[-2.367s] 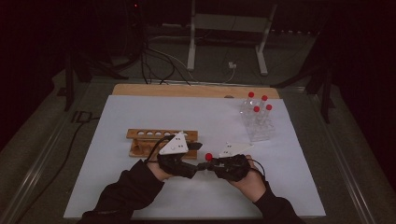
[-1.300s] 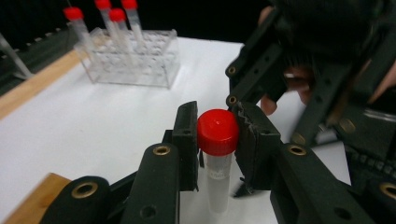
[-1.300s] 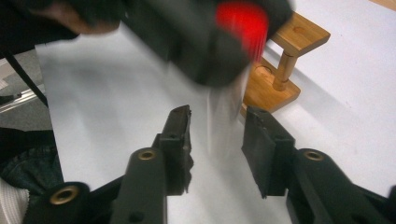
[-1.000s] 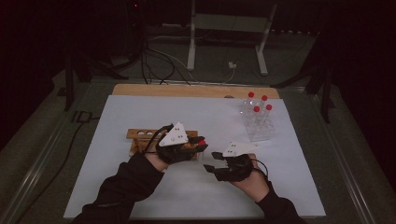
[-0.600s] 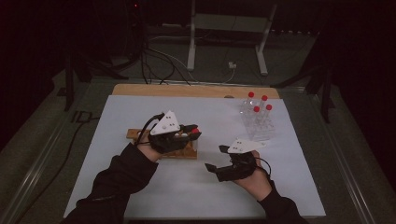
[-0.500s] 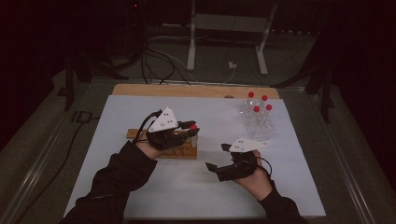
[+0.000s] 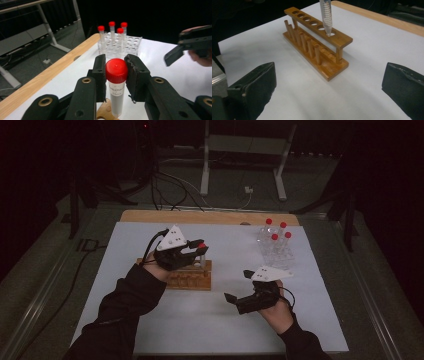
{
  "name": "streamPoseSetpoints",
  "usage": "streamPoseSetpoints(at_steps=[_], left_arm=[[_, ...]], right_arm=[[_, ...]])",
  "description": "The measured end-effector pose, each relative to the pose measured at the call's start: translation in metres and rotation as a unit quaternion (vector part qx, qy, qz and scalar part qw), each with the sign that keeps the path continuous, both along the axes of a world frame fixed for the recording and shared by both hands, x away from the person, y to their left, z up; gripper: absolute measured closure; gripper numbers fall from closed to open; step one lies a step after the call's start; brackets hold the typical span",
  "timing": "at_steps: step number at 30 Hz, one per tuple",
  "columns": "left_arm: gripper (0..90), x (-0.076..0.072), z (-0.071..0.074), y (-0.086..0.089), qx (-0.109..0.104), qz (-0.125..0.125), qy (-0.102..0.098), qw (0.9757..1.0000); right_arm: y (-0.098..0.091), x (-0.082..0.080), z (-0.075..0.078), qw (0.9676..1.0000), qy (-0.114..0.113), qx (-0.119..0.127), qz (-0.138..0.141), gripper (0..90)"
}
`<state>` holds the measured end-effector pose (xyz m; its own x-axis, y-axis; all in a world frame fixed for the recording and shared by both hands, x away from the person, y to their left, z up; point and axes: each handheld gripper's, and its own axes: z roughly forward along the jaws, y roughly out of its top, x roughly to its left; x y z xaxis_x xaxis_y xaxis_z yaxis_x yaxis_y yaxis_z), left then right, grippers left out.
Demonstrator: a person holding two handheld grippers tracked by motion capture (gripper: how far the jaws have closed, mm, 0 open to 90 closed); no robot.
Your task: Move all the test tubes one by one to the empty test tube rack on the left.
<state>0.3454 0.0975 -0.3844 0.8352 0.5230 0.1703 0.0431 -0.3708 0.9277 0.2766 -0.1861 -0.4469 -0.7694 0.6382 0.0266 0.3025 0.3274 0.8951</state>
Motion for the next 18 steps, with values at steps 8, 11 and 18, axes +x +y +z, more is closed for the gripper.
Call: streamPoseSetpoints(at_steps=[8, 11, 18], left_arm=[[72.0, 0.012, -0.007, 0.006, 0.005, 0.025, 0.001, 0.9997], [72.0, 0.016, -0.012, 0.01, 0.0, 0.034, 0.007, 0.9994], [72.0, 0.02, -0.026, 0.012, -0.002, 0.04, 0.023, 0.9989]], right_arm=[[0.0, 0.0, -0.001, 1.0, 0.004, -0.003, 0.005, 0.0], [0.0, 0.0, -0.001, 1.0, 0.003, -0.003, 0.005, 0.0], [0.0, 0.001, -0.002, 1.0, 0.003, -0.007, 0.005, 0.0]])
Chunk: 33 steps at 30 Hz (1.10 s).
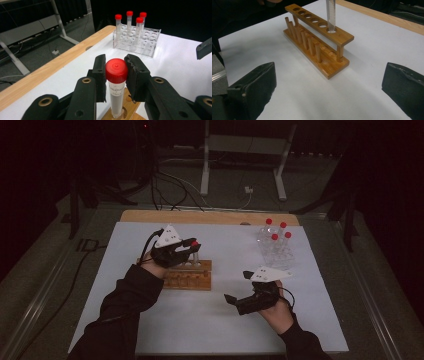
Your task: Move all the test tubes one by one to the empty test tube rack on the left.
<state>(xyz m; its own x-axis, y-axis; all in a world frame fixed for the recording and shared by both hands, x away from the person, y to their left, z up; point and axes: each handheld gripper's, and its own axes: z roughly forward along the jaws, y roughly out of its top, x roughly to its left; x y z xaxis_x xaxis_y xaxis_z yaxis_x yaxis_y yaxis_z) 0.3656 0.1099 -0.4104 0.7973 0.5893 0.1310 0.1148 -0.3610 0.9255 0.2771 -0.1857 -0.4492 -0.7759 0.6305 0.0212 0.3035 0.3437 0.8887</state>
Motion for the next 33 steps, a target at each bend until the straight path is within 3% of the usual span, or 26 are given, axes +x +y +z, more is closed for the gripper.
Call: streamPoseSetpoints(at_steps=[13, 20, 33], left_arm=[[71.9, 0.003, -0.032, -0.001, 0.002, 0.003, 0.026, 0.9997], [71.9, 0.004, -0.042, -0.003, 0.009, 0.003, 0.034, 0.9994], [71.5, 0.003, -0.043, -0.005, 0.024, -0.003, 0.039, 0.999]], right_arm=[[-0.002, 0.0, 0.0, 1.0, 0.002, 0.004, 0.001, 0.0], [-0.003, 0.0, 0.0, 1.0, 0.002, 0.004, 0.0, 0.0], [-0.004, -0.001, 0.002, 1.0, 0.0, 0.008, 0.004, 0.0]])
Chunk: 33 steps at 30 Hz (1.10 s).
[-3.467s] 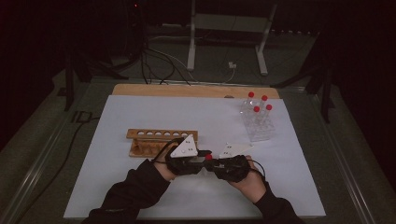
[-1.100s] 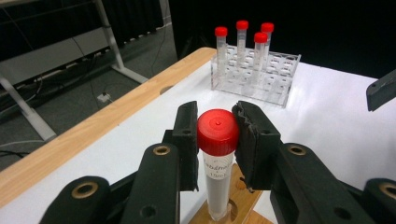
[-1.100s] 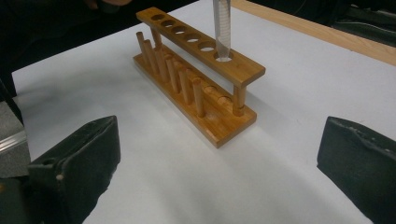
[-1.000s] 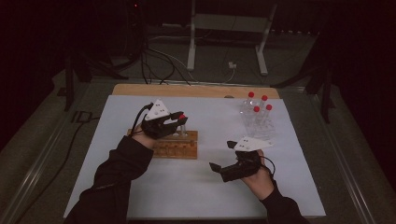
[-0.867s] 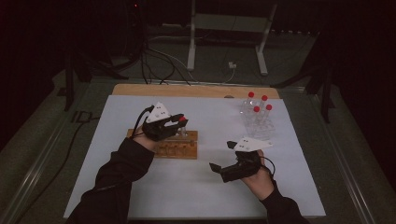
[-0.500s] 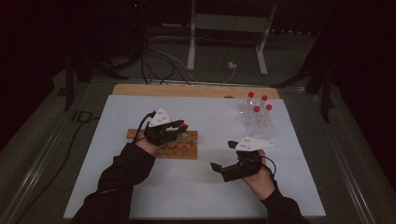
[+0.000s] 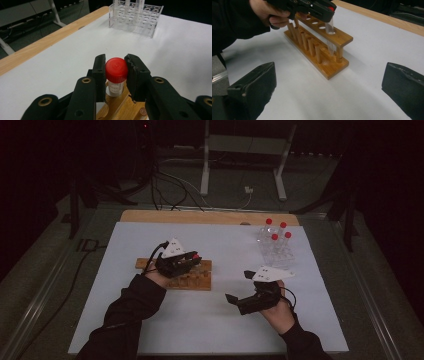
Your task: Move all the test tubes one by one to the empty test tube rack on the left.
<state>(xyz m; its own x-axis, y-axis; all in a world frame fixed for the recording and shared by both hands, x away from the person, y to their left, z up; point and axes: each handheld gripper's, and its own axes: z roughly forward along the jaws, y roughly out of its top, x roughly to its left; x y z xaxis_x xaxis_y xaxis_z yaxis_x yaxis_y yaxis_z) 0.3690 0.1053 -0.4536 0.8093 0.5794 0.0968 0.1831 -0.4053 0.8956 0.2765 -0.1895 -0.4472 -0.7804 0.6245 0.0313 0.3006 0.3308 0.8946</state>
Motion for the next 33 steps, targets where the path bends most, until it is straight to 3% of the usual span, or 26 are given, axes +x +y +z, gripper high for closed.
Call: streamPoseSetpoints(at_steps=[4, 6, 9, 13, 15, 21, 28, 33], left_arm=[[69.5, 0.001, 0.002, 0.0, 0.003, 0.001, 0.003, 1.0], [63.4, 0.0, 0.005, 0.003, -0.01, -0.006, 0.008, 0.9999], [49.5, -0.005, 0.013, 0.008, -0.027, -0.006, 0.007, 0.9996], [28.9, -0.015, 0.025, 0.016, -0.04, -0.008, 0.009, 0.9991], [18.0, -0.02, 0.029, 0.021, -0.048, -0.017, 0.019, 0.9985], [2.1, -0.041, 0.03, 0.033, -0.053, -0.039, 0.023, 0.9976], [2.1, -0.06, 0.023, 0.045, -0.062, -0.048, 0.023, 0.9966], [2.1, -0.069, 0.018, 0.049, -0.055, -0.052, 0.021, 0.9969]], right_arm=[[-0.002, 0.0, 0.002, 0.9999, -0.002, 0.01, 0.003, 0.0], [-0.004, 0.0, 0.004, 0.9998, -0.007, 0.018, 0.009, 0.0], [-0.007, 0.001, 0.009, 0.9997, 0.0, 0.022, 0.011, 0.0], [-0.012, 0.003, 0.015, 0.9997, -0.013, 0.018, 0.005, 0.0], [-0.016, 0.004, 0.019, 0.9996, -0.019, 0.021, 0.003, 0.0], [-0.031, 0.014, 0.032, 0.9987, -0.04, 0.019, -0.026, 0.0], [-0.058, 0.03, 0.041, 0.9957, -0.054, 0.02, -0.073, 0.0], [-0.076, 0.04, 0.043, 0.9913, -0.062, 0.008, -0.116, 0.0]])
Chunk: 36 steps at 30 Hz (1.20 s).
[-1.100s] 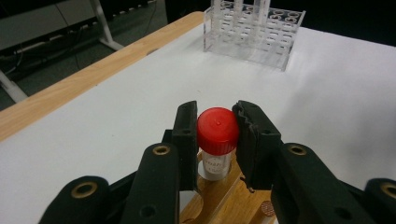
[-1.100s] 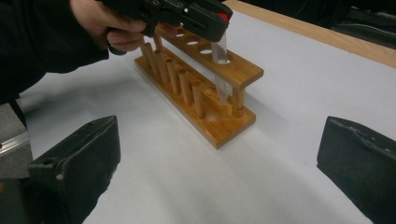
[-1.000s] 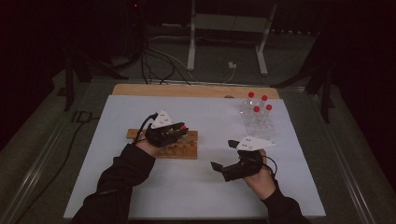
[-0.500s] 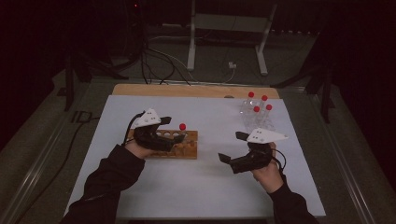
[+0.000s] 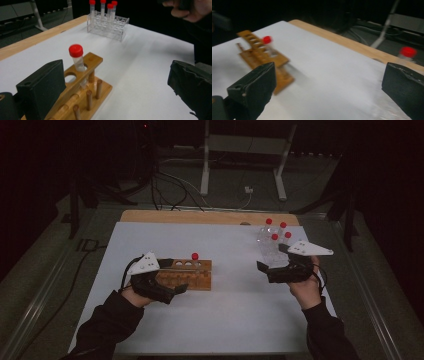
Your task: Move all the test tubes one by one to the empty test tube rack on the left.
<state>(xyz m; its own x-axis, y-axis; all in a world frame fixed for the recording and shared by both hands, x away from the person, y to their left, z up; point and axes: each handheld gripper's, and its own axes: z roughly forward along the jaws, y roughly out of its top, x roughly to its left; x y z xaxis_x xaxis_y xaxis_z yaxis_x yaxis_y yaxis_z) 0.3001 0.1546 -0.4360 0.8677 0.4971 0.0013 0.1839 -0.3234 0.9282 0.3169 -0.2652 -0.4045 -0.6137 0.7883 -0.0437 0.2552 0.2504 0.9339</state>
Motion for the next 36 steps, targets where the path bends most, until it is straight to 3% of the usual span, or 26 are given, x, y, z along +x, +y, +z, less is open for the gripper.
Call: streamPoseSetpoints(at_steps=[8, 10, 13, 23, 29, 36], left_arm=[[2.1, -0.011, -0.008, -0.001, 0.002, -0.005, -0.004, 1.0], [2.1, -0.013, -0.01, -0.001, 0.001, -0.007, -0.001, 1.0], [2.1, -0.014, -0.012, -0.001, 0.0, -0.007, -0.003, 1.0], [2.1, -0.012, -0.017, 0.0, 0.005, -0.008, 0.003, 1.0], [2.1, -0.012, -0.018, 0.0, 0.006, -0.008, 0.005, 0.9999], [2.1, -0.012, -0.018, 0.0, 0.006, -0.007, 0.005, 0.9999]], right_arm=[[-0.02, 0.018, -0.009, 0.9984, 0.007, -0.009, -0.056, 0.0], [-0.023, 0.023, -0.013, 0.9976, 0.01, -0.013, -0.068, 5.7], [-0.025, 0.033, -0.021, 0.9961, 0.019, -0.016, -0.085, 6.9], [-0.028, 0.063, -0.043, 0.9908, 0.043, -0.023, -0.126, 29.5], [-0.03, 0.076, -0.049, 0.9879, 0.058, -0.025, -0.142, 46.2], [-0.031, 0.091, -0.053, 0.9841, 0.07, -0.039, -0.158, 56.5]])
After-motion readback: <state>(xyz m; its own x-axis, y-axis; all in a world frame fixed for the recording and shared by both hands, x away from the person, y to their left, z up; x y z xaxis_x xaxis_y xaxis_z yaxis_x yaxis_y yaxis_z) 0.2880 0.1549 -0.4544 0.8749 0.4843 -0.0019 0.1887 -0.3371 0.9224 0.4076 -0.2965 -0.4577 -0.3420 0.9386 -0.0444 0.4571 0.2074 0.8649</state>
